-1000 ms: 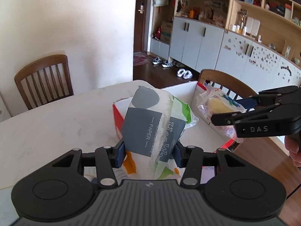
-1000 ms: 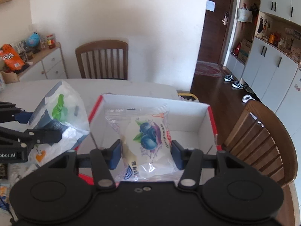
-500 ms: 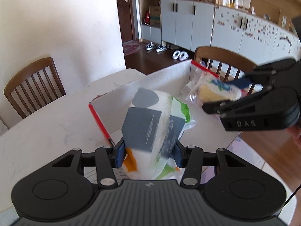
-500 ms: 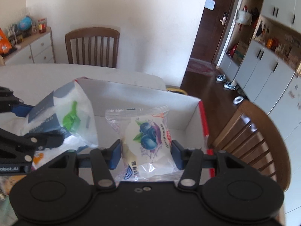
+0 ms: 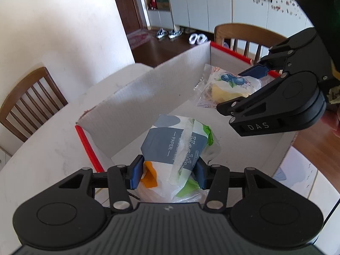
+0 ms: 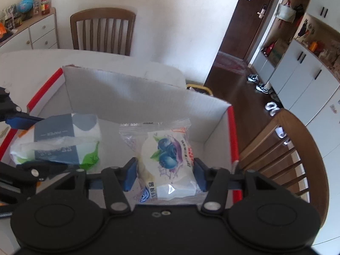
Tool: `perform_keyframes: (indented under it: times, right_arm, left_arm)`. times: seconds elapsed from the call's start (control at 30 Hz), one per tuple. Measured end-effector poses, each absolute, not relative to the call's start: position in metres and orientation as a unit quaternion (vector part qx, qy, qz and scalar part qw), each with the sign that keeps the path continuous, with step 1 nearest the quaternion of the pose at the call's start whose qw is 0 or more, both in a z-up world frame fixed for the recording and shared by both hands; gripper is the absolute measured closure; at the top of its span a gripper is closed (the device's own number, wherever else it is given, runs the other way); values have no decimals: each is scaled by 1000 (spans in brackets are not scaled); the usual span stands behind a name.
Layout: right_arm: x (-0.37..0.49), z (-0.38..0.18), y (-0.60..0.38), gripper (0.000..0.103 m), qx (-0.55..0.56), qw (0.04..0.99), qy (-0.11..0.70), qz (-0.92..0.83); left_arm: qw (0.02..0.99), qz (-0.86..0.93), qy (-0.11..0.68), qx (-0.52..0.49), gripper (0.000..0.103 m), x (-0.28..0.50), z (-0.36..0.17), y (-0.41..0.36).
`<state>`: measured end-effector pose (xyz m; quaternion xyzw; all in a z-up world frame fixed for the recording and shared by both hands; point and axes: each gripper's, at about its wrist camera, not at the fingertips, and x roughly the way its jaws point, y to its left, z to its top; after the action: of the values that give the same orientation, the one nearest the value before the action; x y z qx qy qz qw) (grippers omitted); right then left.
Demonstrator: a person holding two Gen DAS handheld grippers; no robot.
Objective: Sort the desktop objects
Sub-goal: 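Lower the tissue pack and bread bag into the box and open both tools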
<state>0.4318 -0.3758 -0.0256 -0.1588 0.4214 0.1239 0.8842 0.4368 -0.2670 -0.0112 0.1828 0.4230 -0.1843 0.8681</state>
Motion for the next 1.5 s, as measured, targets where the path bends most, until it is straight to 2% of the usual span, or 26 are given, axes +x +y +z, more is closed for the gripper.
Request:
perform_keyframes:
  times: [0.7, 0.87, 1.0, 1.13, 1.27, 1.5]
  right_arm:
    - [464, -67, -366, 48, -144, 826, 531, 124]
    - [468, -68, -369, 46, -137, 828, 529, 130]
    - [467, -65, -373, 39, -131, 831, 525, 131]
    - [465, -60, -375, 36, -121, 835, 521, 132]
    - [463, -51, -378, 34, -114, 838, 516, 136]
    - [456, -32, -380, 32, -108, 846, 503, 139]
  left_arm:
    - [823, -185, 496, 207, 54, 469, -42, -281]
    - [821, -189, 499, 205, 54, 473, -43, -284]
    - [822, -192, 494, 208, 53, 473, -42, -287]
    - [824, -192, 494, 201, 43, 473, -40, -288]
    - [834, -185, 483, 191, 38, 462, -31, -279]
    - [847, -181, 466, 179, 38, 452, -21, -273]
